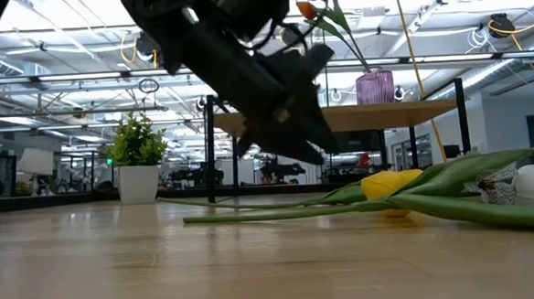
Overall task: Pick and place flowers into a vace then onto a shelf
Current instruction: Put the yellow tulip into the transparent vase
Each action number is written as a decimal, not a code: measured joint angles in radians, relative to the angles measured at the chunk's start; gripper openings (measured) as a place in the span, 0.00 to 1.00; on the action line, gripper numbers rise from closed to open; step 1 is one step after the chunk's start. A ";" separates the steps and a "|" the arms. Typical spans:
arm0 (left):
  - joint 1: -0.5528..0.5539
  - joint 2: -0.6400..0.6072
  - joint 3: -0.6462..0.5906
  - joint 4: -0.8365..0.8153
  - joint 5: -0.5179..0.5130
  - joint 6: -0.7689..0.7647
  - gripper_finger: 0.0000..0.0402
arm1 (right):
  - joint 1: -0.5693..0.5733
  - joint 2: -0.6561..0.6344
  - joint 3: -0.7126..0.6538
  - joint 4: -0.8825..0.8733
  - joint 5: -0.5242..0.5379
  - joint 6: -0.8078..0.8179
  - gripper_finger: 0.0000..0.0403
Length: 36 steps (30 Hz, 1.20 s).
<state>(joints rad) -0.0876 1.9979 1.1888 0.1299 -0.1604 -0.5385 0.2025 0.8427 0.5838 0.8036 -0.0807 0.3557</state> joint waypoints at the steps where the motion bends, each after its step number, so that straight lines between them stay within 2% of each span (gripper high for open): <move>1: 0.003 0.012 0.000 0.003 -0.001 0.023 0.38 | 0.005 0.000 0.000 -0.008 0.000 0.000 0.26; 6: 0.023 0.048 0.000 -0.014 -0.033 -0.013 0.38 | 0.035 0.001 -0.001 -0.037 0.000 0.000 0.26; 12: 0.037 0.091 0.000 -0.028 -0.052 0.024 0.38 | 0.062 0.001 -0.001 -0.034 0.000 0.000 0.26; 16: 0.049 0.104 0.002 -0.016 -0.002 0.007 0.38 | 0.079 0.001 -0.001 -0.039 0.000 0.000 0.26; 20: 0.042 0.106 0.002 -0.026 -0.010 0.048 0.37 | 0.097 0.001 -0.001 -0.039 0.001 0.000 0.26; 23: 0.043 0.106 0.002 -0.020 0.015 0.059 0.30 | 0.108 0.001 -0.001 -0.038 0.001 0.000 0.26; 29: 0.044 0.106 0.003 -0.045 0.113 0.055 0.04 | 0.115 0.001 -0.001 -0.039 0.000 -0.001 0.26; 36: 0.024 0.079 -0.001 -0.037 0.159 -0.024 0.02 | 0.115 0.001 -0.001 -0.038 0.001 -0.001 0.26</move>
<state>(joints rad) -0.0639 2.0771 1.1882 0.0932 -0.0010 -0.5625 0.3172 0.8436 0.5831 0.7654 -0.0801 0.3550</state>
